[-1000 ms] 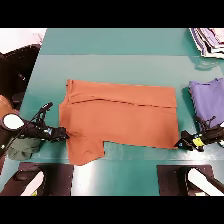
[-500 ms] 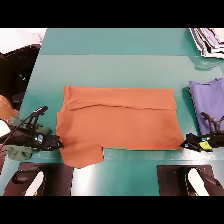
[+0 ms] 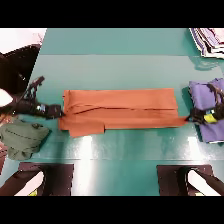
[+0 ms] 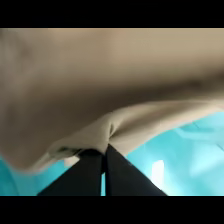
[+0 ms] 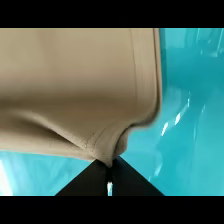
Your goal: Fold the shirts.
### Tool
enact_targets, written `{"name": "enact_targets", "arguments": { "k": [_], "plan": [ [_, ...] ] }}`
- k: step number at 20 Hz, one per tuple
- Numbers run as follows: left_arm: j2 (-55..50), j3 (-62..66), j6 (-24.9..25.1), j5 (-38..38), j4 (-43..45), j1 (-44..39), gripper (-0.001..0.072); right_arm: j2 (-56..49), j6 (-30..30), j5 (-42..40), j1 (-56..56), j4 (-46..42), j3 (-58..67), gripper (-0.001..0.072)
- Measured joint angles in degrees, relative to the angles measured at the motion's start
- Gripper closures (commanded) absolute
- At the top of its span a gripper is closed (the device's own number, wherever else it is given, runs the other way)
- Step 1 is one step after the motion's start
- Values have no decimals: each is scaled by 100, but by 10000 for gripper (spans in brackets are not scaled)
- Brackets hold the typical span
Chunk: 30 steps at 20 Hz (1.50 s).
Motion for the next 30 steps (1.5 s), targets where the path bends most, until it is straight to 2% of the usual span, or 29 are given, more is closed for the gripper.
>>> {"name": "enact_targets", "arguments": {
  "k": [5,8,9,10,11,15,16,17,18,20,22,26,27,29,30],
  "plan": [
    [-1626,1167,372,962,-9,0,682,-1661,81,-334,455,13,1556,694],
    [-2249,1558,455,1456,-11,-2,680,-2472,87,-393,551,136,2260,678],
    [-2396,1641,472,1620,-13,-2,653,-2712,92,-402,551,234,2455,493],
    [-2500,1696,487,1735,-9,0,406,-2907,90,-428,535,348,2608,289],
    [-2581,1742,490,1856,9,7,234,-3093,85,-446,507,511,2747,267],
    [-2726,1982,426,1921,-11,4,240,-3456,-107,-378,271,1163,3027,266],
    [-2741,2072,407,1777,-9,11,337,-3477,-179,-284,181,1244,3056,266],
    [-2752,2168,393,1582,-15,11,581,-3493,-236,-136,61,1331,3075,266],
    [-2758,2236,389,1379,-46,7,683,-3504,-282,0,-61,1373,3084,260],
    [-2769,2323,409,1003,-151,-11,681,-3526,-345,256,-315,1425,2997,246],
    [-2778,2371,452,761,-216,-107,681,-3536,-398,330,-496,1451,2745,181],
    [-2780,2406,461,715,-295,-535,682,-3545,-640,57,-579,1703,2048,191],
    [-2789,2411,424,791,-310,-671,682,-3545,-739,-48,-535,1878,1888,226],
    [-2828,2415,293,981,-326,-970,682,-3554,-896,-267,-389,2120,1696,369],
    [-2868,2417,219,1091,-334,-1115,682,-3558,-953,-380,-306,2179,1652,485]
  ]
}}
